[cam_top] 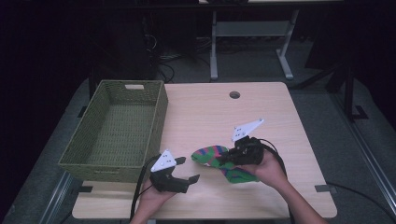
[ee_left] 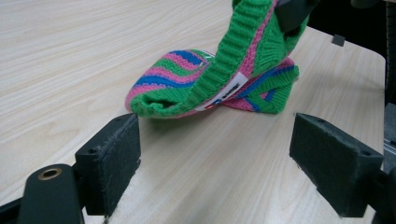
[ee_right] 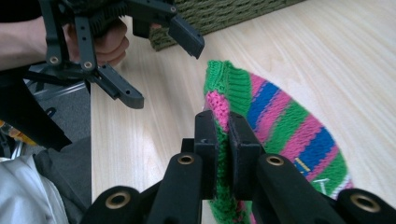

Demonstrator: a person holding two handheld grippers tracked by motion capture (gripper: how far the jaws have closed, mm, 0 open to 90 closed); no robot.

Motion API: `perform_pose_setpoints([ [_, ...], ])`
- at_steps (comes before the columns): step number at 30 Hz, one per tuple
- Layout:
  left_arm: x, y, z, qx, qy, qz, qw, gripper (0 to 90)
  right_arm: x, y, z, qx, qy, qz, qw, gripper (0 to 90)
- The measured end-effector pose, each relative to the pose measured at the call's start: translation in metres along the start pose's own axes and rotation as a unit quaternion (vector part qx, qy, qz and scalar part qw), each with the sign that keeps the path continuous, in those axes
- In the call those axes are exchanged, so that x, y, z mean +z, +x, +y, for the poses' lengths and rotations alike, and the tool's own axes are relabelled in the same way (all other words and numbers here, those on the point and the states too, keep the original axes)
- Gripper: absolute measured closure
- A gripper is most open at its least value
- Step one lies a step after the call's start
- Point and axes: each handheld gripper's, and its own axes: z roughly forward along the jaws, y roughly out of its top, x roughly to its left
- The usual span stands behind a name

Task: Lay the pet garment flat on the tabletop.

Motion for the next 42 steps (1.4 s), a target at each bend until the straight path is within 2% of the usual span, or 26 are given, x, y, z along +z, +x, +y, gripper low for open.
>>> perform_pose_setpoints([
  [10, 0.005, 0.003, 0.001, -0.001, 0.006, 0.003, 1.0, 16.6, -0.011, -0.002, 0.006, -0.006, -0.01, -0.006, 0.9999, 83.6],
  [13, 0.007, 0.005, 0.002, -0.003, 0.006, 0.006, 1.0, 16.8, -0.017, -0.002, 0.007, -0.001, -0.016, -0.005, 0.9999, 83.6],
  [20, 0.019, 0.007, 0.009, -0.002, 0.004, 0.005, 1.0, 21.1, -0.033, -0.006, 0.009, -0.001, -0.028, -0.011, 0.9995, 83.5],
  [25, 0.029, 0.01, 0.011, -0.011, 0.001, 0.006, 0.9999, 23.0, -0.041, -0.008, 0.009, 0.0, -0.033, -0.01, 0.9994, 83.5],
  [32, 0.042, 0.017, 0.009, -0.025, 0.011, -0.004, 0.9996, 24.1, -0.048, -0.008, 0.01, -0.003, -0.038, -0.011, 0.9992, 83.5],
  [36, 0.049, 0.019, 0.008, -0.032, 0.016, -0.016, 0.9992, 25.6, -0.051, -0.007, 0.011, -0.002, -0.041, -0.009, 0.9991, 83.5],
  [38, 0.051, 0.021, 0.008, -0.033, 0.018, -0.018, 0.9991, 28.5, -0.052, -0.008, 0.011, -0.002, -0.043, -0.007, 0.999, 83.5],
  [40, 0.053, 0.022, 0.008, -0.039, 0.011, -0.022, 0.9989, 32.5, -0.052, -0.007, 0.011, -0.002, -0.044, -0.006, 0.999, 83.6],
  [42, 0.053, 0.022, 0.008, -0.037, 0.005, -0.025, 0.999, 38.7, -0.053, -0.007, 0.011, -0.003, -0.043, -0.005, 0.9991, 83.5],
])
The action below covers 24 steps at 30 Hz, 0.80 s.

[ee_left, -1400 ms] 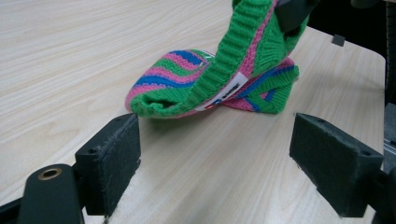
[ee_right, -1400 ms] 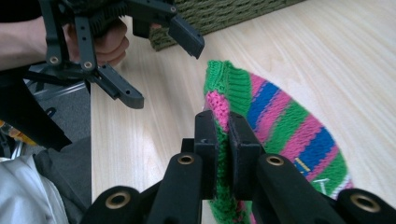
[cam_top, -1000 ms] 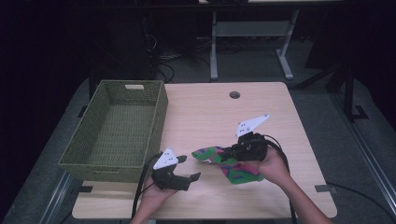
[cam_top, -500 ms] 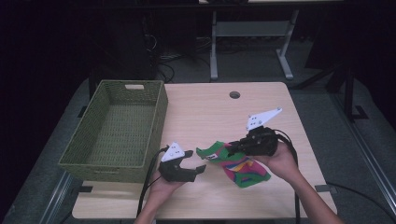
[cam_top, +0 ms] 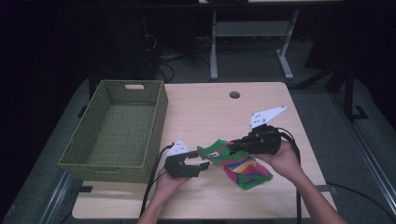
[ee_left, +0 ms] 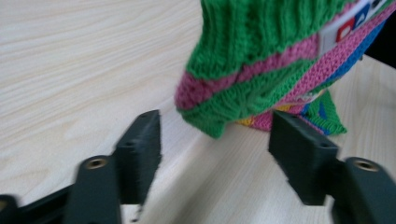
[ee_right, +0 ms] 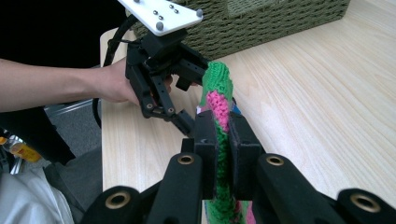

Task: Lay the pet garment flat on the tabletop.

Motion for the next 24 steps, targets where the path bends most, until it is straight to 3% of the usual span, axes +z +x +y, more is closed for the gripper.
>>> perform_pose_setpoints([
  [13, -0.003, -0.003, 0.015, 0.011, -0.006, -0.012, 0.9999, 74.3, -0.005, -0.005, -0.004, 0.006, 0.0, -0.016, 0.9999, 83.5],
  [24, -0.009, -0.011, 0.032, 0.023, -0.007, -0.009, 0.9997, 80.4, -0.012, -0.011, -0.008, 0.013, 0.003, -0.039, 0.9992, 83.5],
])
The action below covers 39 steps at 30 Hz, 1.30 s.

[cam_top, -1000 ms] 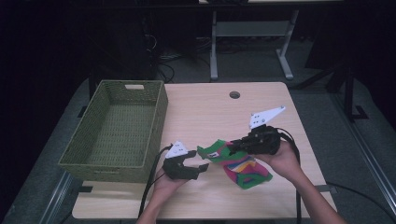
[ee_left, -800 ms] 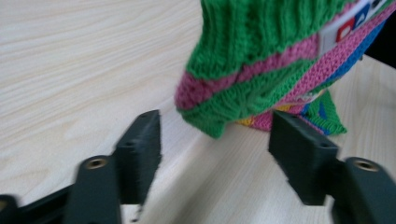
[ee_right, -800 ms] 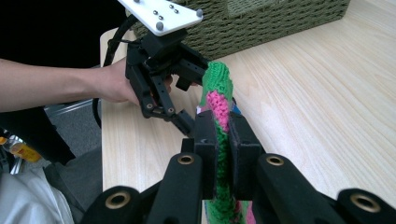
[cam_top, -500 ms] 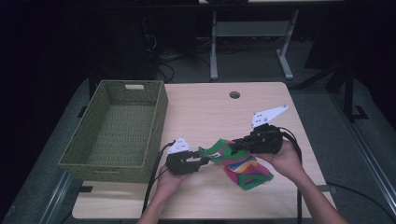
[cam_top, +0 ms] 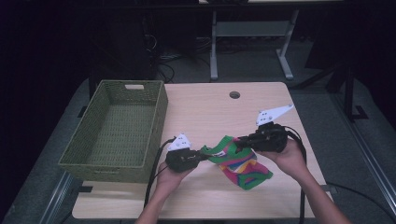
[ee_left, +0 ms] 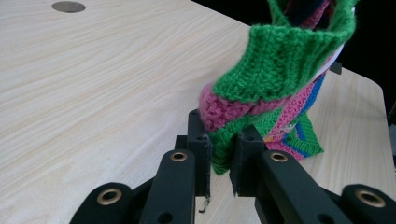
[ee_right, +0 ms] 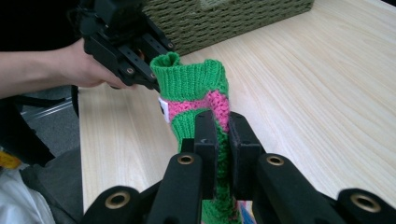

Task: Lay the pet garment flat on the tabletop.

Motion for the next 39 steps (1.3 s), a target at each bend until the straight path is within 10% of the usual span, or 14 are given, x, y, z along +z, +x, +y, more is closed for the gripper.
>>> perform_pose_setpoints([
  [20, -0.008, 0.01, 0.044, 0.021, 0.067, 0.034, 0.9969, 80.8, 0.001, -0.013, -0.008, 0.018, 0.007, -0.021, 0.9996, 83.0],
  [39, 0.022, 0.041, 0.074, 0.027, 0.113, 0.047, 0.9921, 80.6, 0.012, -0.043, -0.013, 0.042, 0.024, -0.044, 0.9979, 82.7],
])
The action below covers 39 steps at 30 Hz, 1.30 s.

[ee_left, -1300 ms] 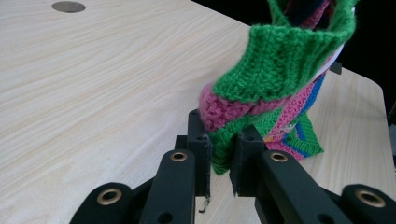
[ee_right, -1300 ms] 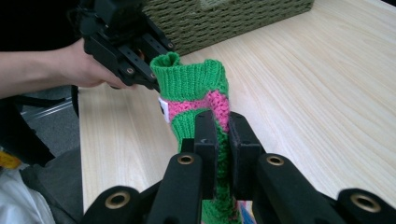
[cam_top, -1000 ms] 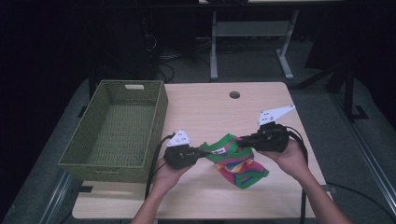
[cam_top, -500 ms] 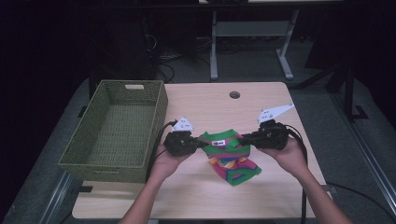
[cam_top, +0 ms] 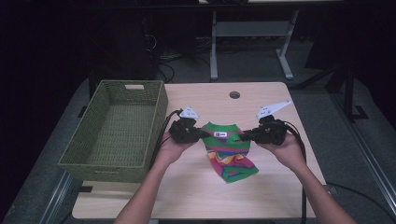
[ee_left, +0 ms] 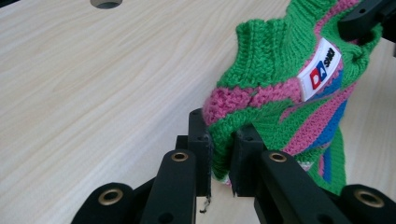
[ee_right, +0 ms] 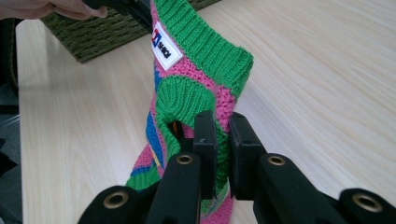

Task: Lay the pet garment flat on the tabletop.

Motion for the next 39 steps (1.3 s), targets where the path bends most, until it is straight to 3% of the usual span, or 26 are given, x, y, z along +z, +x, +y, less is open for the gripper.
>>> perform_pose_setpoints([
  [18, 0.044, 0.015, 0.018, -0.007, 0.024, 0.004, 0.9997, 79.1, 0.004, -0.036, -0.01, 0.042, 0.011, -0.029, 0.9986, 82.0],
  [23, 0.05, 0.017, 0.021, -0.002, 0.033, 0.019, 0.9993, 76.8, 0.006, -0.043, -0.011, 0.051, 0.01, -0.038, 0.9979, 81.3],
  [25, 0.053, 0.02, 0.022, -0.002, 0.041, 0.026, 0.9988, 72.8, 0.008, -0.047, -0.011, 0.058, 0.006, -0.045, 0.9973, 78.9],
  [27, 0.055, 0.022, 0.024, -0.007, 0.04, 0.047, 0.9981, 61.9, 0.009, -0.051, -0.01, 0.066, -0.001, -0.066, 0.9956, 67.3],
  [31, 0.056, 0.028, 0.024, -0.014, 0.042, 0.043, 0.9981, 53.2, 0.007, -0.065, -0.007, 0.098, -0.014, -0.095, 0.9906, 54.9],
  [34, 0.055, 0.028, 0.023, -0.007, 0.048, 0.046, 0.9978, 51.8, 0.005, -0.07, -0.009, 0.107, -0.014, -0.096, 0.9895, 53.9],
  [39, 0.055, 0.026, 0.019, -0.009, 0.05, 0.037, 0.998, 51.8, 0.006, -0.068, -0.017, 0.105, 0.004, -0.084, 0.9909, 53.3],
])
